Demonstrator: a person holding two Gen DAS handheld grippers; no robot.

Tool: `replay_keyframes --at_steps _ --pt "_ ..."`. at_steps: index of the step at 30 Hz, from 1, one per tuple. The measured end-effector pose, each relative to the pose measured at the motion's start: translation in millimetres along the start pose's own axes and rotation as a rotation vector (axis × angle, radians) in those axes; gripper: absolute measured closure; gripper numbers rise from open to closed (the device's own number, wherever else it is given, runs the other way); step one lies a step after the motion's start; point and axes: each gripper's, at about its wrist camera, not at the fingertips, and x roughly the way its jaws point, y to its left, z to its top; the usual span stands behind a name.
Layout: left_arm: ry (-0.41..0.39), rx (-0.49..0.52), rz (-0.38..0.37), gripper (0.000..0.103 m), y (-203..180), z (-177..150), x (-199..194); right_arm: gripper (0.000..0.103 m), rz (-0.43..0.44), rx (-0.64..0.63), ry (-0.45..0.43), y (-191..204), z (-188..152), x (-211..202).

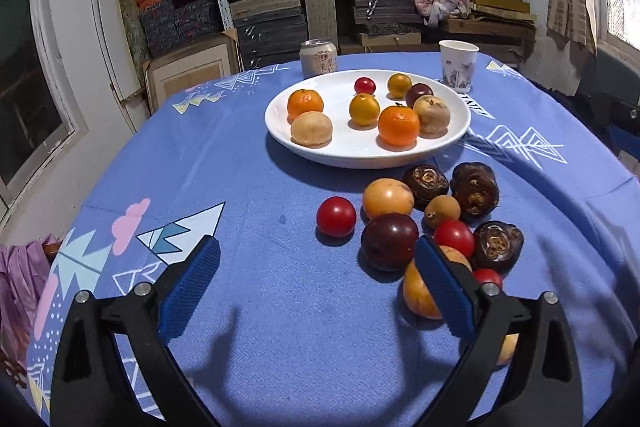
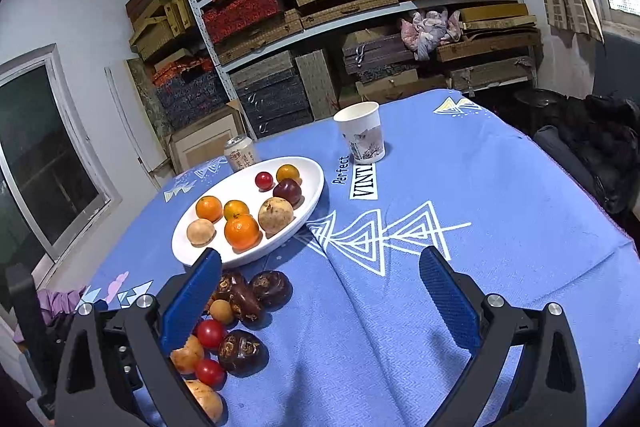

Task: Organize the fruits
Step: 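Withdraw both tools to the pile, left toward a dark red plum, right toward a beige pomegranate, then grasp the dark red plum with the left tool while the right tool grasps the beige pomegranate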

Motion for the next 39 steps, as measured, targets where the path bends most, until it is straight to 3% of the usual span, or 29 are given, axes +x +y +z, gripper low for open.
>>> replay_keyframes --at_steps 6,10,13,17,19,21,29,34,38,39 --pt "0.017 0.022 -0.010 0.007 -12 7 17 0.003 -0.004 -0.008 0.006 3 -2 3" --pt "0.025 0.048 0.027 0.006 -17 7 25 0.003 0.000 -0.012 0.022 5 -2 4" --pt "0.059 0.007 0.036 0.004 -1 4 25 0.003 0.002 -0.012 0.022 5 -2 4" --pt "0.057 -0.072 0.136 0.004 34 0 13 0.003 0.007 -0.003 0.026 6 -2 4" --pt "0.071 -0.185 0.066 0.004 57 0 12 0.003 0.014 -0.006 0.029 8 -4 5" --pt "0.088 -0.233 0.014 0.004 65 0 14 0.003 0.019 -0.017 0.034 11 -5 6" --pt "0.086 -0.027 0.019 0.004 25 -13 6 0.003 0.024 -0.021 0.041 13 -6 6" --pt "0.065 -0.001 -0.045 0.004 20 -23 -10 0.003 0.045 -0.039 0.058 17 -9 7" --pt "0.095 -0.012 -0.094 0.029 22 -25 -7 0.003 0.042 -0.074 0.064 22 -10 7" --pt "0.113 -0.022 -0.109 0.030 24 -26 -6 0.003 0.040 -0.072 0.067 22 -11 7"
